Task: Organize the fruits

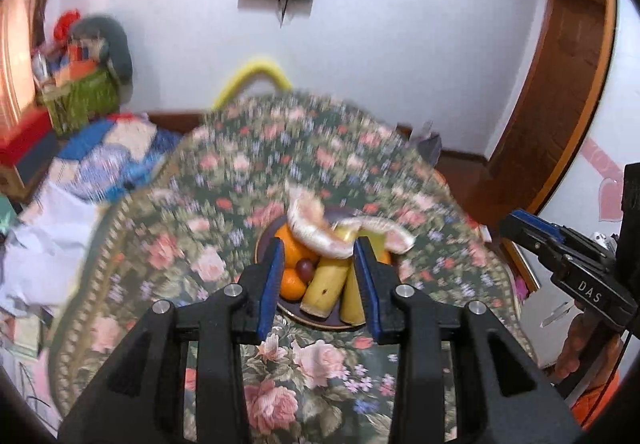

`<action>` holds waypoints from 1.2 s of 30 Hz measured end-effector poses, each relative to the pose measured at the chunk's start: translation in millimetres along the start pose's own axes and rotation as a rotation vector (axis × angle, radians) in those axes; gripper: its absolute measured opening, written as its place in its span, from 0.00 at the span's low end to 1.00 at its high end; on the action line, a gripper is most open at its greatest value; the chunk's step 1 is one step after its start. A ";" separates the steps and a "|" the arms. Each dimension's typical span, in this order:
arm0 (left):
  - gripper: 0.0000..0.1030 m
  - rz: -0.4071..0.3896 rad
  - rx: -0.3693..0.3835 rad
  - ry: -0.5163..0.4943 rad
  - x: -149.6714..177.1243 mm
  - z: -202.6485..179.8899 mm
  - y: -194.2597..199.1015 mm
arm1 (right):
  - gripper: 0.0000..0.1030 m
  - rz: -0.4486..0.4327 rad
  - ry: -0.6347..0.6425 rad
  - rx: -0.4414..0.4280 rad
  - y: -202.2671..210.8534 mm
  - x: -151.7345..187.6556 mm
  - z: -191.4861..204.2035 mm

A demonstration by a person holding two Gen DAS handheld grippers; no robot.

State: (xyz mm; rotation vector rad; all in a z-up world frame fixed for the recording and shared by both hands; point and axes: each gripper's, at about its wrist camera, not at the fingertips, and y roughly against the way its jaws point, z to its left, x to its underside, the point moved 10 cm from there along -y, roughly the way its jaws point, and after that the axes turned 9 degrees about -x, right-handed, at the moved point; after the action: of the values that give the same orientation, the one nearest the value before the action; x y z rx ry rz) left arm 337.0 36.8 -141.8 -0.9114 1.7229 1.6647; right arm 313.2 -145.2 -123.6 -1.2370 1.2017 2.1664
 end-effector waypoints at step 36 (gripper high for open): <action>1.00 -0.506 -0.089 -0.025 -19.2 -20.6 244.0 | 1.00 -0.428 0.172 0.126 171.7 -35.4 102.3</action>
State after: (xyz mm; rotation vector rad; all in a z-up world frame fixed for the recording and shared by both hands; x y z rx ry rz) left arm 156.0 16.1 22.9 -1.2397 1.2670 1.4091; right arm 166.5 -155.7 16.2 -1.4896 1.0053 1.6801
